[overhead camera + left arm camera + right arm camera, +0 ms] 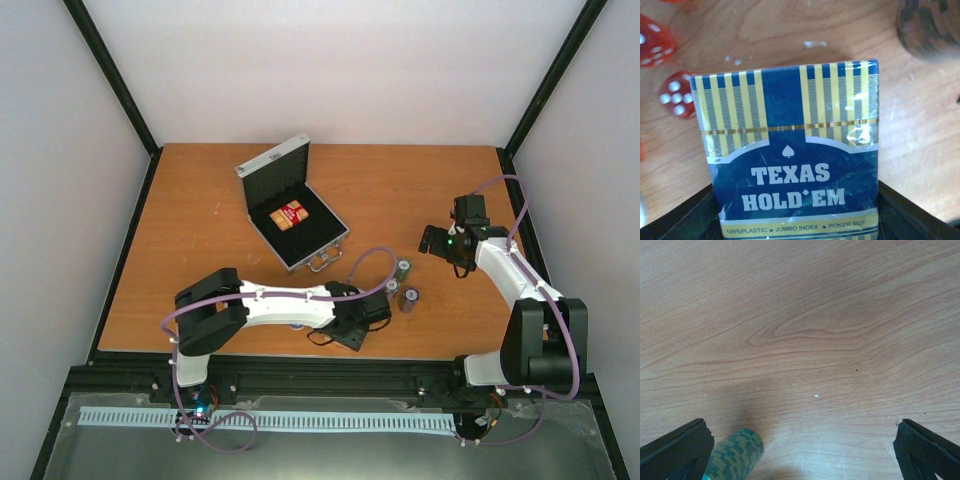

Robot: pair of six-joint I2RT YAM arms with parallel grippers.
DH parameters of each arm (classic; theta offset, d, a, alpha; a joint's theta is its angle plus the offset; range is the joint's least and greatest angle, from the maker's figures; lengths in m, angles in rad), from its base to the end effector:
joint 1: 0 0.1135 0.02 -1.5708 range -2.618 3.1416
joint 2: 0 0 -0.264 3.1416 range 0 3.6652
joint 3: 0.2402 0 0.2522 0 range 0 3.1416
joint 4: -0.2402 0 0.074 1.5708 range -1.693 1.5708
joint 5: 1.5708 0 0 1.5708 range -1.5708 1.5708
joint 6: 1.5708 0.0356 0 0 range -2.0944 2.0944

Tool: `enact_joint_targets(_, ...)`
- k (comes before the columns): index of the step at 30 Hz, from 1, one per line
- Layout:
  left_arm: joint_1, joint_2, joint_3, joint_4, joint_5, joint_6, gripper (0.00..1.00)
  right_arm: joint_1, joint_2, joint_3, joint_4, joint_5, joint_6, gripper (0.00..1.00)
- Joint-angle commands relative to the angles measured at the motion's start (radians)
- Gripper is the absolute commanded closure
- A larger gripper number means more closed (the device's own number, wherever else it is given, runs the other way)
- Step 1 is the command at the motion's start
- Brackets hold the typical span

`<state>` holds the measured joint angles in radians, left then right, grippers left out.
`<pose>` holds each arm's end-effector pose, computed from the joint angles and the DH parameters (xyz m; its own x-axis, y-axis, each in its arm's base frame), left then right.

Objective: Pack up texas hold em set

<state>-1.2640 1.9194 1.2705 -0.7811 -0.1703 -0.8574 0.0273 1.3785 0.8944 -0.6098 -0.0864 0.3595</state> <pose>0.1135 -0.3384 0.1534 -0.9007 0.3755 -0.2187 0.3840 0.9233 0.0037 0.2643 0.0103 0.2145 -0.8548 0.3273 -0.4027 0.2499 0.9397 0.2332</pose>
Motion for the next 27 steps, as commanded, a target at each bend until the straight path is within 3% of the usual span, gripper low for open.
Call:
enact_joint_targets(1,0.005,-0.114,0.029,-0.127,0.000,0.110,0.40,-0.006,0.014,-0.001,0.011,-0.001,0.003,0.00)
enact_joint_targets(3,0.004,-0.170,0.048,-0.158,-0.006,0.154,0.35,-0.006,0.012,0.005,0.010,-0.002,0.006,0.00)
enact_joint_targets(8,0.017,-0.293,0.081,-0.192,-0.068,0.325,0.32,-0.006,0.015,0.038,-0.003,0.002,0.008,0.00)
enact_joint_targets(15,0.305,-0.354,0.097,-0.089,-0.075,0.718,0.34,-0.006,0.058,0.101,-0.015,-0.015,0.025,0.00)
enact_joint_targets(20,0.480,-0.276,0.150,0.063,-0.024,0.923,0.36,-0.005,0.117,0.142,-0.019,-0.004,0.016,0.00)
enact_joint_targets(27,0.618,-0.027,0.300,0.154,0.097,1.097,0.37,-0.006,0.186,0.183,-0.013,0.034,-0.015,0.00)
